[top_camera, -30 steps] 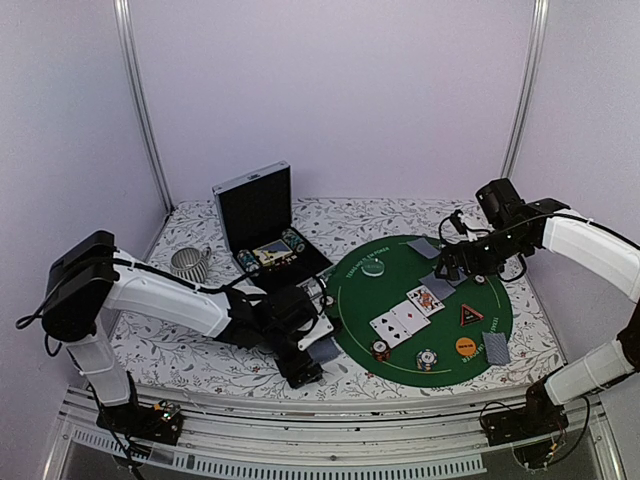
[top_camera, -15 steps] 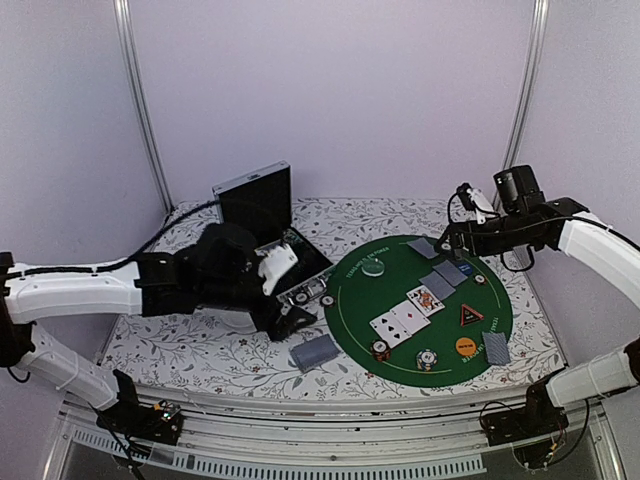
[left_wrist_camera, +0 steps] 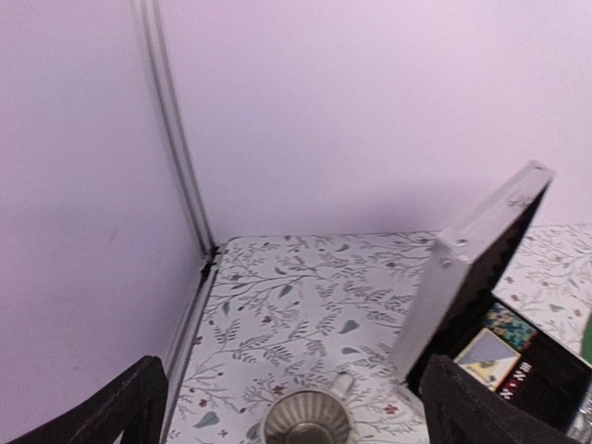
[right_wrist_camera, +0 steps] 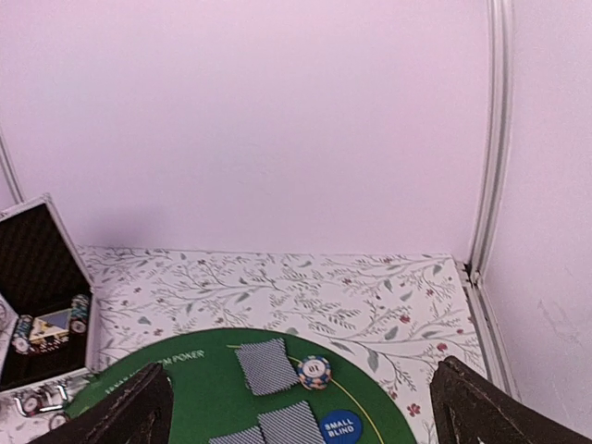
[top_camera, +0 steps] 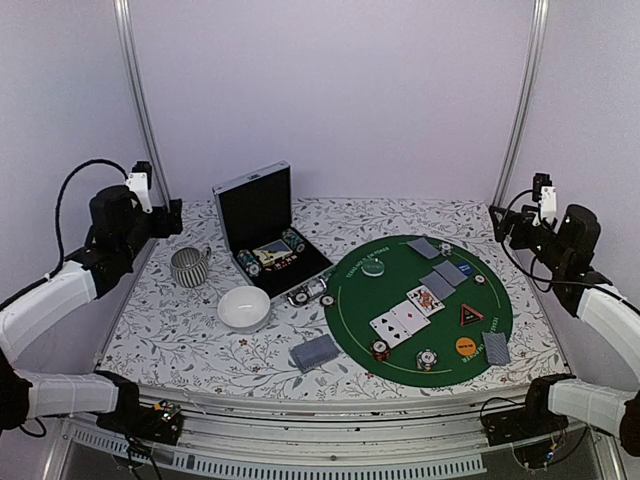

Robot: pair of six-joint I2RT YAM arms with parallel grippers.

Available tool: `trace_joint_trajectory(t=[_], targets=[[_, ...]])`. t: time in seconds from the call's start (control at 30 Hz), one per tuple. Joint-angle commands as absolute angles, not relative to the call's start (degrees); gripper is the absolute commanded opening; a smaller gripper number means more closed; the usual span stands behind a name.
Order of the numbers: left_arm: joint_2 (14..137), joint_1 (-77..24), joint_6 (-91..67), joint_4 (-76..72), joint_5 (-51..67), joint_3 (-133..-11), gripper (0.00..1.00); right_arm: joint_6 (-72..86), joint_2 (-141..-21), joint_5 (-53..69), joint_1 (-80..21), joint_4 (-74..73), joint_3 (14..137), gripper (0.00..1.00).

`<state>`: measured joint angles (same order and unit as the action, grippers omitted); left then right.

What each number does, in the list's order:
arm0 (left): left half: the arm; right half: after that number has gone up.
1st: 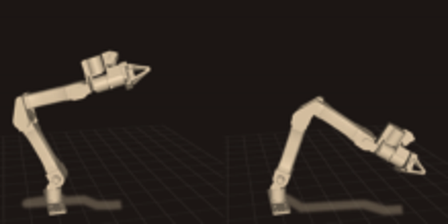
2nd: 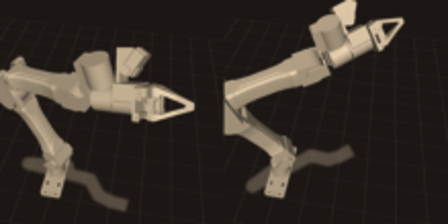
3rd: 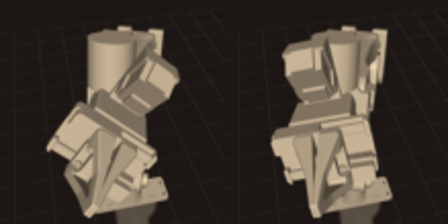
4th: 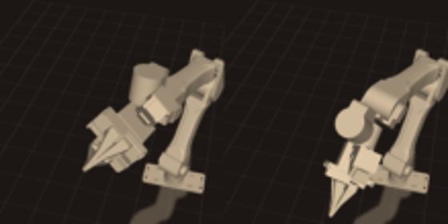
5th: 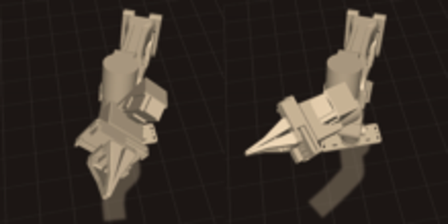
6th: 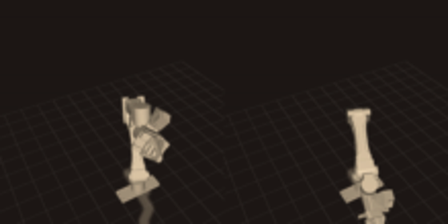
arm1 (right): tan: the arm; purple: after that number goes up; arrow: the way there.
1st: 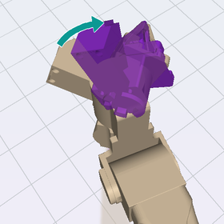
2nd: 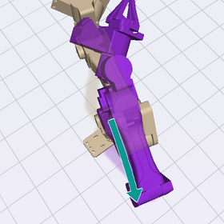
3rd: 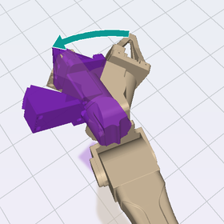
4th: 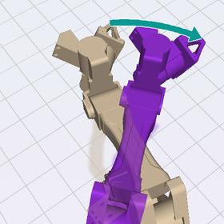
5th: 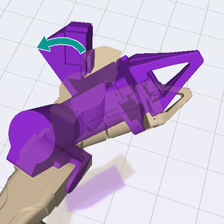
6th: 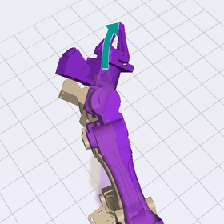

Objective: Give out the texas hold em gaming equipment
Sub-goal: Reset both arms

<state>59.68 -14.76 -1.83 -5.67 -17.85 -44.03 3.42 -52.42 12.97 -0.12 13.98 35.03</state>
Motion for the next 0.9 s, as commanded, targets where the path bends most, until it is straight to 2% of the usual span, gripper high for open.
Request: trace_joint_trajectory(t=[0.0, 0.1, 0.23, 0.37, 0.47, 0.53, 0.6, 0.63, 0.7, 0.87], targets=[[62.0, -9.8, -2.3, -23.8, -25.2, -35.2, 0.98, 2.2, -55.7, 9.9, 3.3, 36.6, 22.2, 0.99], [64.9, -7.7, 0.2, -34.9, -27.7, -29.3, 0.98, 4.4, -58.7, 8.8, 6.7, 47.3, 14.8, 0.99], [71.3, -5.8, 0.8, -44.7, -27.8, -23.8, 0.98, 4.7, -65.3, 7.9, 7.3, 56.2, 10.8, 0.99], [76.8, -4.8, -1.0, -54.4, -21.7, -18.6, 0.98, 3.4, -73.3, 10.5, 7.5, 64.4, 9.8, 0.99], [80.9, -5.0, 0.8, -70.0, -21.1, -13.0, 0.98, 2.7, -77.7, 14.0, 7.6, 70.4, 10.0, 0.99], [83.5, -3.7, 0.2, -76.7, -16.6, -10.0, 0.98, 2.0, -83.2, 17.0, 7.6, 76.1, 10.0, 0.99], [90.6, -3.4, 2.2, -92.3, -15.0, -6.7, 0.98, 1.7, -89.2, 18.4, 7.7, 83.5, 10.2, 0.99], [91.4, -3.6, 3.0, -94.5, -14.6, -6.0, 0.98, 2.1, -88.4, 18.9, 7.9, 79.2, 11.4, 0.99], [87.3, -3.6, 1.9, -84.1, -11.9, -7.5, 0.98, 1.3, -88.6, 18.9, 7.6, 78.0, 12.4, 0.99], [88.3, -3.9, 3.3, -77.2, -10.0, -12.1, 0.98, 1.1, -88.5, 19.3, 7.6, 77.5, 12.5, 0.99]])
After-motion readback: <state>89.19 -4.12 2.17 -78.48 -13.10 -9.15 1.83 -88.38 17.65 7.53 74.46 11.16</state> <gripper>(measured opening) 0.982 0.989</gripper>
